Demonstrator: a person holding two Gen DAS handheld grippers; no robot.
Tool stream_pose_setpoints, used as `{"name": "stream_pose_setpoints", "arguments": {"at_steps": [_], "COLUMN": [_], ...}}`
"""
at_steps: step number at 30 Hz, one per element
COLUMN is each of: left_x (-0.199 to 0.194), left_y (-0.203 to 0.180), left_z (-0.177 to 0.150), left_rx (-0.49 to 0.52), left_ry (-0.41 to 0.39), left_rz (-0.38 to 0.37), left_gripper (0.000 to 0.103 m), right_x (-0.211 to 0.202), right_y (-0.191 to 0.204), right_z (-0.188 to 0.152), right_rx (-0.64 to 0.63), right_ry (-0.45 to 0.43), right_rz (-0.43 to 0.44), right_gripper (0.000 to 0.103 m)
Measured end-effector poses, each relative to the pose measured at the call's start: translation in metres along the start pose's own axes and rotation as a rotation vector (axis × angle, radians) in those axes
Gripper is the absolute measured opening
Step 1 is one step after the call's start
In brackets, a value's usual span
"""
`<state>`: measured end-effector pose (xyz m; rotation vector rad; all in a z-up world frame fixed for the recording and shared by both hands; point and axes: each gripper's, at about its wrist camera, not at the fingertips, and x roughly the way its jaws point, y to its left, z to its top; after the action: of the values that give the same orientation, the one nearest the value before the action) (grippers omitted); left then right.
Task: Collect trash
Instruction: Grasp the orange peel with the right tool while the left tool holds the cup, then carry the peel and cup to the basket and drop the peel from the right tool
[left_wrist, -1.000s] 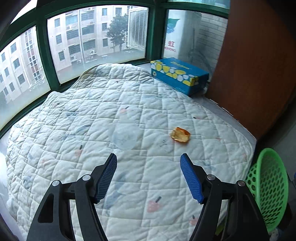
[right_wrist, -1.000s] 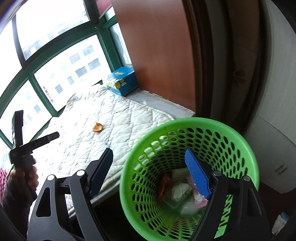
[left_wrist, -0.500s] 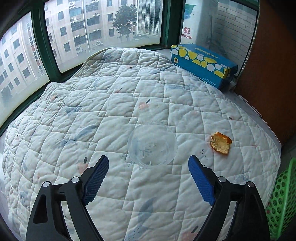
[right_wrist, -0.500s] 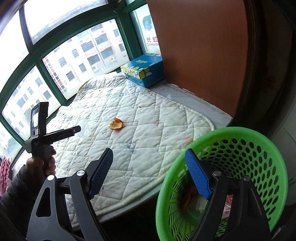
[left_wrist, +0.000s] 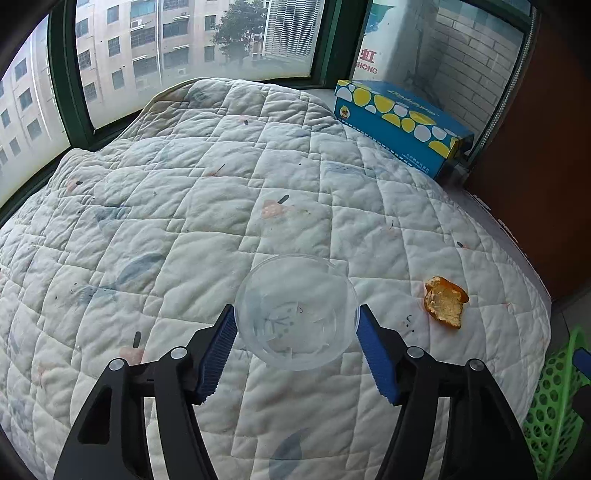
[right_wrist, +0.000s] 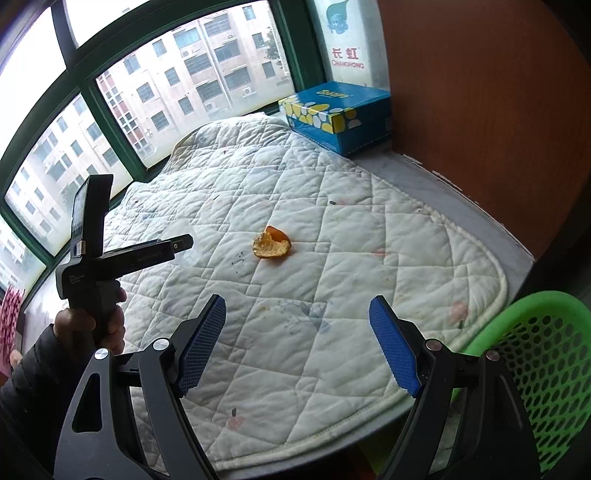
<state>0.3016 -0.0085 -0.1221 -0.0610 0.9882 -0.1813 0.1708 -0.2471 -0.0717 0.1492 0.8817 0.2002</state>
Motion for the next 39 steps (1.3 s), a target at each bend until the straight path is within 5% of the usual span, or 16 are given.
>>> {"name": "stream_pose_setpoints", "arguments": {"at_steps": [13, 30, 39], "left_x": [-0.032, -0.073, -0.071], "left_y": [0.023, 0.061, 0.06], "left_z": [0.007, -0.006, -0.011], "left_rx": [-0.03, -0.069, -0.077], "left_ry": [-0.069, -0.103, -0.092], "left_rz": [-0.026, -0.031, -0.04], "left_gripper": [0.059, 0.059, 0.059], "right_x": [0.073, 0.155, 0.158], "right_y": [0.028, 0.045, 0.043], "right_z": [0.028, 0.048, 0.047], "right_rx": [-0.108, -0.229, -0.232], "right_ry": [0.09, 0.202, 0.212], "right_rz": [-0.023, -0.071, -0.084], "right_gripper": [0.065, 0.059, 0.042]}}
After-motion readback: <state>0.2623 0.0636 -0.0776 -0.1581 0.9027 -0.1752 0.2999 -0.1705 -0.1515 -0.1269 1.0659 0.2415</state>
